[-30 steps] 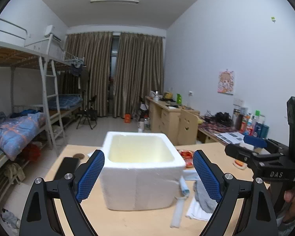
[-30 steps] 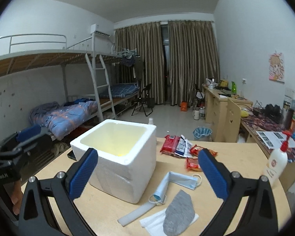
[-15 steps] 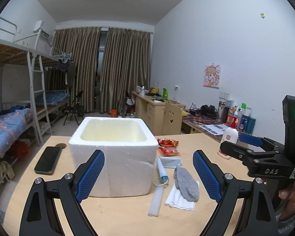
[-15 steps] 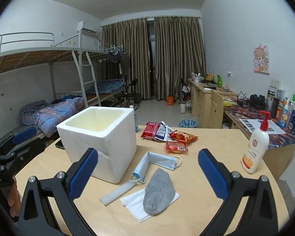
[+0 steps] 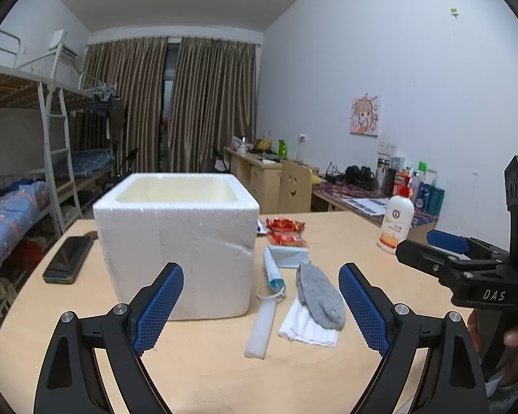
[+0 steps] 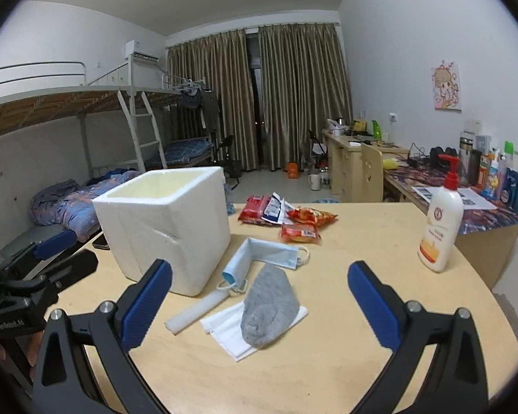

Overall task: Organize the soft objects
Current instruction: 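Withdraw both tools from the box toward the grey sock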

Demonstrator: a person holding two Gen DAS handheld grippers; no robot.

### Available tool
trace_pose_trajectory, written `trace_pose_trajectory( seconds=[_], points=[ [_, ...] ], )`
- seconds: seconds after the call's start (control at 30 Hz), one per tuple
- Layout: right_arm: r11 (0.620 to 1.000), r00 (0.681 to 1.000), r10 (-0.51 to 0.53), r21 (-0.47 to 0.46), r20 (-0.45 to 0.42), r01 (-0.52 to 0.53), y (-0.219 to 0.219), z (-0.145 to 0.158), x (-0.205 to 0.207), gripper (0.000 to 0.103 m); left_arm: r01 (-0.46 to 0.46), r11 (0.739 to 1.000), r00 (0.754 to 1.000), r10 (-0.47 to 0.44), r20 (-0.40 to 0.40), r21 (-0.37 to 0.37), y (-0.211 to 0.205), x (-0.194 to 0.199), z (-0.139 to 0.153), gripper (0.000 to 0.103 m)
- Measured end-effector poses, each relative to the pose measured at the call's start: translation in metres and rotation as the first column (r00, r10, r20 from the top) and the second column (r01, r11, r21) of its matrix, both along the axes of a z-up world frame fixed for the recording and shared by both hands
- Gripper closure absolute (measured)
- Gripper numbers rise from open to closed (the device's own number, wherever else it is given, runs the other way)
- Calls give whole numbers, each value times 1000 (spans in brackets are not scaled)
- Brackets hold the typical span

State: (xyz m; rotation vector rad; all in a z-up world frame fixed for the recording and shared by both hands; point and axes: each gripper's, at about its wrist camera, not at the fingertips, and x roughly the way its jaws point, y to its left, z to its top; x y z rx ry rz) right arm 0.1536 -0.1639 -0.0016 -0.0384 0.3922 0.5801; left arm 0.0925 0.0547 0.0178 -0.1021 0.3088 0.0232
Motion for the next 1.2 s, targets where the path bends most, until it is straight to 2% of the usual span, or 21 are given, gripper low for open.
trace_pose_trajectory(
  seconds=[0.17,0.27,0.5,0.67,0.87,1.07,1.2],
  points=[
    [1000,998,1,19,-59,0,-4,-10,7,0,6,1000,1000,-6,-19,0,-4,4,-8,11],
    [1000,998,5,23,-57,-3,-5,-15,7,0,8,1000,1000,-8,-24,0,-4,5,-11,11],
    [995,993,32,97,-110,-21,-15,-17,13,0,14,1000,1000,-14,-20,-4,-3,5,-10,11],
    [992,993,52,121,-106,-39,-18,-14,11,0,10,1000,1000,-10,-16,-9,-1,6,-9,11],
    [998,992,20,67,-122,-12,-11,-18,16,0,23,1000,999,-23,-34,-8,-3,9,-13,11],
    [1000,994,-1,-25,-112,-1,-5,-24,19,0,53,998,995,-55,-83,-17,-2,18,-21,11],
    [999,991,21,-36,-131,-26,-4,-26,24,0,84,996,988,-86,-131,-26,-1,28,-27,11]
  ],
)
